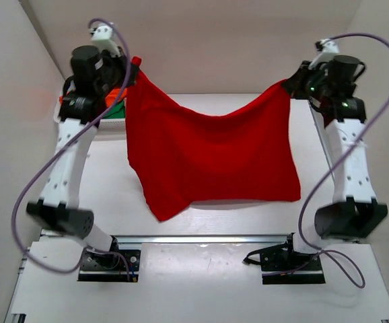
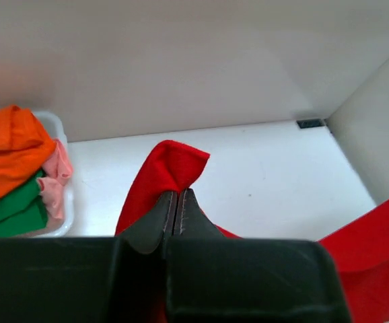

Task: Fold and stack the t-shirts
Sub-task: Flatten out the tshirt

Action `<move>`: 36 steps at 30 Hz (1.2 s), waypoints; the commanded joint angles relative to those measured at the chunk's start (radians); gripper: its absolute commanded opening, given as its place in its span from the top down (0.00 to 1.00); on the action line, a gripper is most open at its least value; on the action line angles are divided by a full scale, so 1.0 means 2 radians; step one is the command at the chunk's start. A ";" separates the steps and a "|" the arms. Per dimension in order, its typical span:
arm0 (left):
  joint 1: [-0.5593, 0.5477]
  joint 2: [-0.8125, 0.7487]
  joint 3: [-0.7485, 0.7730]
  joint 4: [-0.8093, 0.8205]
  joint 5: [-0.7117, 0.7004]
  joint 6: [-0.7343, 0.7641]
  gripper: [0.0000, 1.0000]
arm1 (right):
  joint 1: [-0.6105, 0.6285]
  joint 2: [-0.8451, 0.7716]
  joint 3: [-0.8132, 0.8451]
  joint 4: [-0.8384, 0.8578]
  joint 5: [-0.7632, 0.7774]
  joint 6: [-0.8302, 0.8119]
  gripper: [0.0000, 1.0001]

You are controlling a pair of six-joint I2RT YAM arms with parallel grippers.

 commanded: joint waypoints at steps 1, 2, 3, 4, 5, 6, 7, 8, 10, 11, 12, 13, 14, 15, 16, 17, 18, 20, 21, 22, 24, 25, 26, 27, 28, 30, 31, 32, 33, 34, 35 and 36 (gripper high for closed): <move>0.000 0.071 0.083 -0.002 0.018 0.022 1.00 | 0.018 0.065 0.040 0.020 0.019 -0.027 1.00; 0.000 0.109 0.104 -0.011 0.017 0.023 1.00 | 0.018 0.078 0.053 0.017 0.022 -0.029 1.00; 0.006 0.151 0.156 -0.021 0.023 0.019 1.00 | 0.018 0.107 0.083 0.018 0.023 -0.033 0.99; 0.013 0.186 0.207 -0.029 0.028 0.014 1.00 | 0.018 0.139 0.125 0.014 0.029 -0.039 1.00; 0.016 0.203 0.234 -0.034 0.035 0.011 1.00 | 0.018 0.154 0.149 0.000 0.040 -0.039 1.00; 0.022 0.227 0.280 -0.038 0.041 0.004 1.00 | 0.018 0.188 0.203 -0.015 0.046 -0.048 1.00; 0.027 0.237 0.313 -0.032 0.047 -0.006 1.00 | 0.013 0.207 0.260 -0.021 0.047 -0.048 1.00; 0.033 0.229 0.329 -0.017 0.052 -0.013 1.00 | 0.006 0.220 0.293 -0.025 0.043 -0.042 1.00; 0.043 0.197 0.306 0.020 0.064 -0.030 1.00 | -0.012 0.214 0.302 0.003 0.029 -0.023 1.00; 0.047 0.186 0.287 0.035 0.067 -0.031 1.00 | -0.018 0.198 0.295 0.013 0.024 -0.018 1.00; 0.048 0.163 0.284 0.036 0.065 -0.027 1.00 | -0.029 0.188 0.283 0.036 0.016 -0.005 1.00; 0.042 0.146 0.281 0.036 0.060 -0.021 1.00 | -0.040 0.172 0.270 0.053 0.009 0.000 1.00; 0.039 0.129 0.281 0.034 0.057 -0.017 1.00 | -0.048 0.159 0.257 0.057 0.007 0.004 1.00; 0.037 0.123 0.280 0.033 0.055 -0.015 1.00 | -0.049 0.155 0.253 0.058 0.002 0.006 1.00; 0.040 0.108 0.267 0.036 0.055 -0.015 1.00 | -0.057 0.147 0.245 0.057 -0.002 0.010 1.00; 0.033 0.092 0.251 0.039 0.058 -0.015 1.00 | -0.061 0.140 0.231 0.055 -0.005 0.007 1.00; 0.029 0.084 0.227 0.039 0.057 -0.011 1.00 | -0.064 0.133 0.208 0.052 -0.006 0.005 1.00; 0.014 0.043 0.173 0.040 0.054 -0.004 1.00 | -0.062 0.110 0.155 0.053 -0.008 0.004 1.00; 0.002 0.016 0.124 0.043 0.045 0.002 1.00 | -0.063 0.087 0.109 0.058 -0.006 0.001 1.00; -0.002 0.002 0.097 0.049 0.042 0.003 1.00 | -0.061 0.079 0.079 0.072 -0.006 0.000 1.00; -0.012 -0.042 -0.021 0.070 0.036 -0.002 1.00 | -0.059 0.027 -0.032 0.091 -0.006 -0.001 1.00; -0.011 -0.073 -0.050 0.076 0.036 -0.002 1.00 | -0.057 0.006 -0.056 0.099 -0.003 -0.001 0.99; -0.012 -0.105 -0.106 0.082 0.031 -0.009 1.00 | -0.057 -0.001 -0.100 0.100 0.000 -0.002 0.99; -0.011 -0.138 -0.159 0.089 0.027 -0.013 1.00 | -0.057 -0.024 -0.142 0.099 0.003 -0.004 1.00; -0.009 -0.156 -0.213 0.088 0.024 -0.016 1.00 | -0.061 -0.045 -0.184 0.100 -0.002 0.000 1.00; -0.012 -0.224 -0.288 0.083 0.010 -0.027 1.00 | -0.065 -0.074 -0.237 0.096 -0.007 0.000 1.00; -0.013 -0.240 -0.331 0.073 0.002 -0.027 1.00 | -0.066 -0.093 -0.267 0.090 -0.008 0.000 1.00; -0.014 -0.275 -0.353 0.068 -0.007 -0.031 1.00 | -0.067 -0.099 -0.279 0.077 -0.006 -0.004 1.00; -0.019 -0.305 -0.396 0.057 -0.011 -0.033 1.00 | -0.066 -0.116 -0.293 0.060 0.002 -0.008 1.00; -0.014 -0.320 -0.429 0.047 -0.012 -0.037 1.00 | -0.067 -0.131 -0.306 0.053 0.000 -0.010 1.00; -0.014 -0.342 -0.441 0.037 -0.011 -0.037 1.00 | -0.068 -0.137 -0.310 0.045 -0.005 -0.014 1.00; -0.004 -0.363 -0.453 0.026 -0.002 -0.040 1.00 | -0.074 -0.154 -0.319 0.041 -0.006 -0.013 1.00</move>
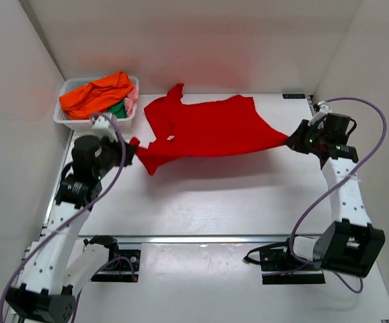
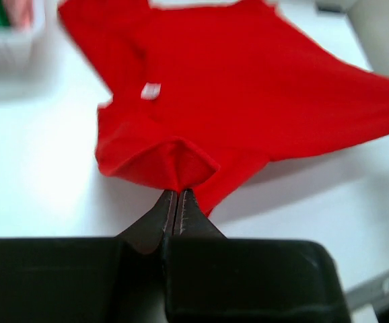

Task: Fold and stack the t-shirts
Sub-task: Flatten out the tshirt

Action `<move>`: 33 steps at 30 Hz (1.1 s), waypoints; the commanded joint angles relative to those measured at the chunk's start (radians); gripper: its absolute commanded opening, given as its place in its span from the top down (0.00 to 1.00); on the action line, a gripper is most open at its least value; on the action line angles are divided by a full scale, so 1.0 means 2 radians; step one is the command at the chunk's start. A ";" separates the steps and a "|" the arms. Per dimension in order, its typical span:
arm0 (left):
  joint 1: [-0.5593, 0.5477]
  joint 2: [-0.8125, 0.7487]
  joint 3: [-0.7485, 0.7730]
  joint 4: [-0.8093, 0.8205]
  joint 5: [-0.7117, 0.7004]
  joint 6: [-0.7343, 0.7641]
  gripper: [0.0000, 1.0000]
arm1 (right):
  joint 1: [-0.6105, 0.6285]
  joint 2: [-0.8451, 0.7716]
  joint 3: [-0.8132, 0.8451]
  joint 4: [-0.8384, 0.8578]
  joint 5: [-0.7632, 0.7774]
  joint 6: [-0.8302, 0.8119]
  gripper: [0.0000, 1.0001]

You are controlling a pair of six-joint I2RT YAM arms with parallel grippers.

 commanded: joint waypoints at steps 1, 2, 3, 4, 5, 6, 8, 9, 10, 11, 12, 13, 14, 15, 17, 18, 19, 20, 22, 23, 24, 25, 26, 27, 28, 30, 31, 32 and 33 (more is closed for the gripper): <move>0.009 -0.081 -0.023 -0.022 -0.008 -0.010 1.00 | -0.009 -0.079 0.000 0.013 0.001 -0.008 1.00; 0.006 -0.088 -0.023 -0.024 -0.009 -0.010 1.00 | -0.013 -0.085 -0.002 0.012 -0.001 -0.007 1.00; -0.005 -0.083 -0.017 -0.031 -0.010 -0.004 1.00 | -0.013 -0.093 0.000 0.006 0.000 -0.008 1.00; -0.009 -0.068 -0.013 -0.039 0.003 0.006 1.00 | -0.014 -0.097 0.003 0.000 0.002 -0.010 1.00; -0.009 -0.059 -0.013 -0.042 0.013 0.008 1.00 | -0.012 -0.096 0.001 -0.006 0.006 -0.010 1.00; -0.008 -0.044 -0.016 -0.039 0.036 0.009 1.00 | -0.011 -0.093 0.001 -0.016 0.009 -0.010 1.00; -0.010 -0.038 -0.049 -0.013 0.069 -0.003 1.00 | -0.007 -0.090 -0.013 -0.022 0.013 -0.011 1.00; -0.015 -0.041 -0.058 -0.002 0.076 -0.011 1.00 | -0.006 -0.091 -0.019 -0.023 0.011 -0.007 1.00; -0.025 -0.046 -0.072 0.004 0.070 -0.018 1.00 | -0.008 -0.096 -0.030 -0.024 0.009 -0.006 0.99; -0.035 -0.048 -0.085 0.014 0.067 -0.021 1.00 | -0.005 -0.103 -0.042 -0.020 0.008 -0.005 1.00; -0.038 -0.046 -0.089 0.011 0.063 -0.023 1.00 | -0.008 -0.106 -0.046 -0.017 0.006 -0.004 1.00; -0.041 -0.043 -0.089 0.008 0.066 -0.018 1.00 | -0.004 -0.106 -0.053 -0.019 0.005 -0.002 1.00; -0.038 -0.037 -0.090 0.002 0.072 -0.013 1.00 | -0.001 -0.107 -0.059 -0.019 0.005 -0.002 1.00; -0.035 -0.035 -0.092 0.000 0.077 -0.008 1.00 | 0.000 -0.106 -0.060 -0.019 0.006 -0.002 1.00; -0.029 -0.023 -0.084 -0.012 0.095 0.002 1.00 | 0.008 -0.095 -0.064 -0.020 0.002 0.000 1.00; -0.028 -0.019 -0.080 -0.018 0.092 0.004 1.00 | 0.013 -0.094 -0.061 -0.017 0.000 -0.001 1.00; -0.027 -0.006 -0.071 -0.024 0.092 0.009 1.00 | 0.020 -0.090 -0.060 -0.011 0.000 0.001 1.00; -0.025 0.013 -0.057 -0.026 0.087 0.015 1.00 | 0.031 -0.079 -0.050 -0.008 0.004 0.001 1.00; -0.022 0.052 -0.021 -0.029 0.064 0.024 1.00 | 0.043 -0.052 -0.023 0.003 0.014 0.000 1.00; -0.008 0.076 0.013 -0.031 0.054 0.030 1.00 | 0.049 -0.028 0.010 0.001 0.016 -0.005 1.00; 0.004 0.091 0.060 -0.035 0.054 0.031 1.00 | 0.049 -0.004 0.057 -0.016 0.022 -0.008 1.00; 0.011 0.106 0.084 -0.033 0.056 0.032 1.00 | 0.056 0.001 0.079 -0.030 0.032 -0.009 1.00; 0.021 0.113 0.131 -0.030 0.049 0.029 1.00 | 0.058 0.005 0.116 -0.030 0.038 -0.010 0.99; 0.025 0.111 0.173 -0.022 0.038 0.019 1.00 | 0.059 -0.008 0.140 -0.025 0.049 -0.005 1.00; 0.023 0.113 0.221 -0.016 0.023 0.019 1.00 | 0.056 -0.025 0.162 -0.010 0.051 0.000 1.00; 0.027 0.115 0.288 -0.020 0.001 0.004 1.00 | 0.024 -0.047 0.191 0.004 0.037 0.028 1.00; 0.031 0.119 0.329 -0.023 0.002 -0.001 1.00 | 0.013 -0.058 0.213 0.006 0.017 0.031 0.99; 0.027 0.123 0.349 -0.026 0.004 -0.010 1.00 | -0.007 -0.066 0.221 0.006 -0.002 0.045 1.00; 0.020 0.121 0.379 -0.028 0.001 -0.017 1.00 | -0.023 -0.078 0.235 0.009 -0.010 0.056 1.00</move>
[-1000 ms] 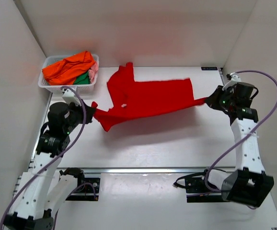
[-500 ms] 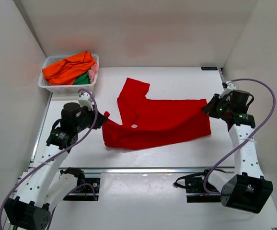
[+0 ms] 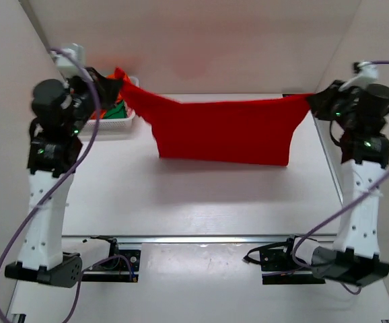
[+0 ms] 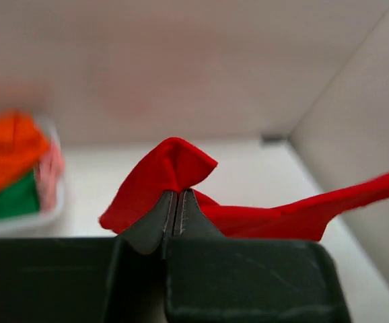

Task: Fold and stack the t-shirts
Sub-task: Flatten out the tshirt

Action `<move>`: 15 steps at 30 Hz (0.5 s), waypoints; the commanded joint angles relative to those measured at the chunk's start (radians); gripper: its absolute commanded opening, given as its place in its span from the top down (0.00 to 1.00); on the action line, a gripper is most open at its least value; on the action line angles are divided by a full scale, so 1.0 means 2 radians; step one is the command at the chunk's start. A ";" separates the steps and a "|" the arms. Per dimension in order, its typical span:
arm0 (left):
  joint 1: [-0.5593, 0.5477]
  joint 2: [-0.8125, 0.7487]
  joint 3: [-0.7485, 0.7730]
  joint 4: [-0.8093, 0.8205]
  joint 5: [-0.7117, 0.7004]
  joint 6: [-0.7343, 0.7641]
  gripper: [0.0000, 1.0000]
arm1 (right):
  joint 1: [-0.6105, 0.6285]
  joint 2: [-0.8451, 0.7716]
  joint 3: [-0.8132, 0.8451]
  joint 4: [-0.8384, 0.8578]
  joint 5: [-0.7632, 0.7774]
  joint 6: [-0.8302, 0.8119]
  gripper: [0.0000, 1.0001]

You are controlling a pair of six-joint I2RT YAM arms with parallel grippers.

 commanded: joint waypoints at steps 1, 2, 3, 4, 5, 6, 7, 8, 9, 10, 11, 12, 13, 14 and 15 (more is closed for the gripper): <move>-0.009 -0.028 0.103 0.018 -0.021 -0.021 1.00 | -0.045 -0.072 0.065 0.043 -0.041 0.038 1.00; -0.006 -0.035 0.113 0.019 -0.023 -0.030 1.00 | -0.055 -0.079 0.072 0.046 -0.050 0.044 1.00; -0.010 -0.042 0.131 0.019 -0.024 -0.033 1.00 | -0.059 -0.092 0.085 0.041 -0.049 0.045 1.00; -0.004 -0.045 0.146 0.020 -0.021 -0.034 1.00 | -0.056 -0.099 0.101 0.039 -0.046 0.039 1.00; -0.004 -0.050 0.161 0.020 -0.022 -0.034 1.00 | -0.043 -0.106 0.108 0.030 -0.037 0.035 1.00; -0.007 -0.054 0.169 0.022 -0.025 -0.034 1.00 | -0.027 -0.105 0.122 0.024 -0.022 0.030 1.00; -0.009 -0.056 0.189 0.020 -0.028 -0.033 1.00 | -0.019 -0.112 0.132 0.021 -0.021 0.027 1.00; -0.007 -0.055 0.199 0.019 -0.026 -0.033 1.00 | -0.015 -0.112 0.141 0.020 -0.018 0.026 1.00; -0.010 -0.051 0.222 0.011 -0.027 -0.030 1.00 | -0.011 -0.115 0.148 0.014 -0.012 0.026 1.00; -0.014 -0.043 0.248 0.006 -0.024 -0.031 1.00 | -0.006 -0.114 0.161 0.015 -0.015 0.026 1.00; -0.017 -0.039 0.268 0.005 -0.024 -0.031 1.00 | -0.003 -0.112 0.170 0.010 -0.012 0.025 1.00; -0.020 -0.032 0.272 0.003 -0.028 -0.028 1.00 | 0.003 -0.108 0.175 0.009 -0.005 0.023 1.00; -0.027 -0.029 0.279 0.002 -0.029 -0.026 1.00 | 0.008 -0.109 0.184 0.008 -0.008 0.028 1.00; -0.032 -0.026 0.288 0.001 -0.034 -0.024 1.00 | 0.007 -0.104 0.187 0.009 -0.008 0.023 1.00; -0.030 -0.019 0.288 0.005 -0.034 -0.021 1.00 | 0.009 -0.100 0.193 0.008 -0.006 0.025 1.00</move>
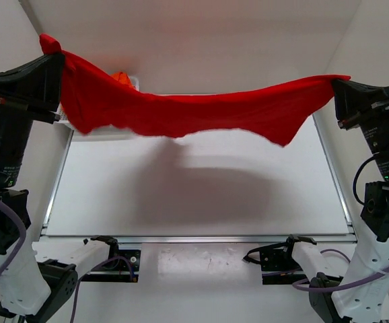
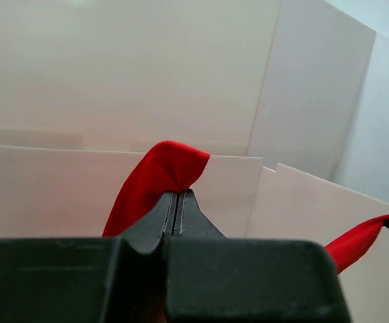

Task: Fold and stack the t-shirts
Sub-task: Flatten out the tshirt

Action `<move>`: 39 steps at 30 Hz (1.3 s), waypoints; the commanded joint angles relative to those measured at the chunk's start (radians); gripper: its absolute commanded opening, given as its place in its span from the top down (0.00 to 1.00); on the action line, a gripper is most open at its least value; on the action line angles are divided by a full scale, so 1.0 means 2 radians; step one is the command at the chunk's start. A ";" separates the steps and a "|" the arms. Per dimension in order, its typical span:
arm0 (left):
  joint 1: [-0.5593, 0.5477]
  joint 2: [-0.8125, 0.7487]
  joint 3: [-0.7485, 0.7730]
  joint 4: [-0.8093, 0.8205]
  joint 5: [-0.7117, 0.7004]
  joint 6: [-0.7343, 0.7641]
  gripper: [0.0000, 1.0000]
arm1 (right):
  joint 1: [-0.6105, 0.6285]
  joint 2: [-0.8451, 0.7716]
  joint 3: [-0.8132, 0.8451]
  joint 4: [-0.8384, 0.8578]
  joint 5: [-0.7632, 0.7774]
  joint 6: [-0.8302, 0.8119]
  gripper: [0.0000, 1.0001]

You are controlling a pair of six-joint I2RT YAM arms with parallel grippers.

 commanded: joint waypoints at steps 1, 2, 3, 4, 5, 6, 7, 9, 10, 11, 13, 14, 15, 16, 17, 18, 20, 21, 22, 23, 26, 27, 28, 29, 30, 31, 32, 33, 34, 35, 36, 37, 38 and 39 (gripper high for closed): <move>-0.007 0.037 0.007 -0.017 -0.010 0.004 1.00 | 0.007 0.031 0.014 -0.013 0.013 -0.006 1.00; -0.003 0.043 -0.002 -0.013 -0.005 0.004 1.00 | 0.011 0.039 0.012 -0.009 0.011 -0.005 1.00; 0.000 0.047 -0.011 -0.008 -0.003 0.003 1.00 | 0.011 0.045 0.015 -0.007 0.007 -0.010 1.00; 0.004 0.056 -0.014 -0.007 0.006 0.001 1.00 | 0.008 0.052 0.015 -0.005 0.003 -0.011 1.00; 0.012 0.066 -0.023 -0.004 0.017 0.003 1.00 | 0.004 0.062 0.012 -0.003 -0.001 -0.011 1.00; 0.019 0.073 -0.036 -0.002 0.021 0.002 1.00 | 0.003 0.072 0.004 0.000 -0.010 -0.010 1.00; 0.024 0.085 -0.040 0.001 0.034 0.004 1.00 | -0.003 0.077 -0.001 0.009 -0.023 -0.010 1.00; 0.019 0.101 -0.063 0.015 0.035 0.013 1.00 | -0.015 0.099 -0.028 0.026 -0.046 -0.004 1.00; 0.020 0.114 -0.067 0.018 0.035 0.019 1.00 | -0.021 0.104 -0.039 0.039 -0.057 0.001 1.00; 0.022 0.127 -0.072 0.022 0.039 0.025 1.00 | -0.017 0.114 -0.047 0.042 -0.058 -0.001 0.99; 0.022 0.155 -0.061 0.021 0.037 0.040 1.00 | -0.008 0.140 -0.057 0.050 -0.041 -0.010 1.00; 0.026 0.175 -0.054 0.020 0.036 0.044 1.00 | 0.001 0.146 -0.057 0.048 -0.025 -0.022 1.00; 0.025 0.194 -0.042 0.017 0.035 0.052 1.00 | 0.013 0.159 -0.061 0.050 -0.023 -0.028 1.00; 0.027 0.207 -0.036 0.016 0.037 0.055 1.00 | 0.012 0.166 -0.062 0.051 -0.018 -0.029 1.00; 0.028 0.230 -0.017 0.010 0.036 0.060 1.00 | 0.016 0.181 -0.060 0.059 -0.015 -0.034 1.00; 0.031 0.257 0.007 0.003 0.038 0.060 1.00 | 0.019 0.199 -0.060 0.061 -0.013 -0.038 1.00; 0.035 0.290 0.039 -0.004 0.040 0.060 1.00 | 0.020 0.225 -0.044 0.064 -0.004 -0.049 1.00; 0.038 0.317 0.066 -0.006 0.046 0.059 1.00 | 0.020 0.248 -0.022 0.064 -0.002 -0.053 0.99; 0.039 0.326 0.097 -0.012 0.041 0.061 1.00 | 0.020 0.277 0.007 0.055 -0.001 -0.057 1.00; 0.042 0.349 0.114 -0.016 0.041 0.059 1.00 | 0.017 0.288 0.028 0.043 0.004 -0.062 1.00; 0.057 0.352 0.140 0.005 0.054 0.036 1.00 | 0.010 0.346 0.158 0.014 0.005 -0.066 1.00; 0.060 0.340 0.138 0.007 0.053 0.034 1.00 | 0.002 0.364 0.179 0.001 0.000 -0.064 1.00; 0.066 0.327 0.144 0.011 0.057 0.032 1.00 | -0.011 0.366 0.215 0.003 -0.012 -0.056 1.00; 0.077 0.324 0.143 0.014 0.062 0.024 1.00 | -0.019 0.367 0.228 0.006 -0.018 -0.042 1.00; 0.079 0.303 0.133 0.021 0.064 0.020 1.00 | -0.036 0.361 0.226 0.018 -0.038 -0.033 1.00; 0.085 0.287 0.132 0.021 0.073 0.016 1.00 | -0.053 0.353 0.213 0.031 -0.048 -0.020 1.00; 0.081 0.272 0.125 0.022 0.071 0.020 1.00 | -0.057 0.342 0.196 0.034 -0.054 -0.011 1.00; 0.077 0.263 0.117 0.021 0.064 0.020 1.00 | -0.061 0.327 0.186 0.038 -0.054 -0.013 1.00; 0.073 0.245 0.111 0.021 0.064 0.025 1.00 | -0.063 0.319 0.158 0.045 -0.055 -0.015 1.00; 0.061 0.231 0.096 0.024 0.059 0.027 1.00 | -0.068 0.302 0.125 0.050 -0.052 -0.014 1.00; 0.053 0.221 0.067 0.024 0.064 0.027 1.00 | -0.067 0.289 0.090 0.055 -0.058 -0.016 1.00; 0.048 0.199 0.049 0.029 0.058 0.027 1.00 | -0.072 0.266 0.072 0.063 -0.062 -0.015 1.00; 0.044 0.174 0.005 0.040 0.058 0.026 1.00 | -0.073 0.258 0.029 0.071 -0.062 -0.015 1.00; 0.038 0.151 -0.044 0.049 0.056 0.026 1.00 | -0.072 0.240 -0.019 0.087 -0.064 -0.015 1.00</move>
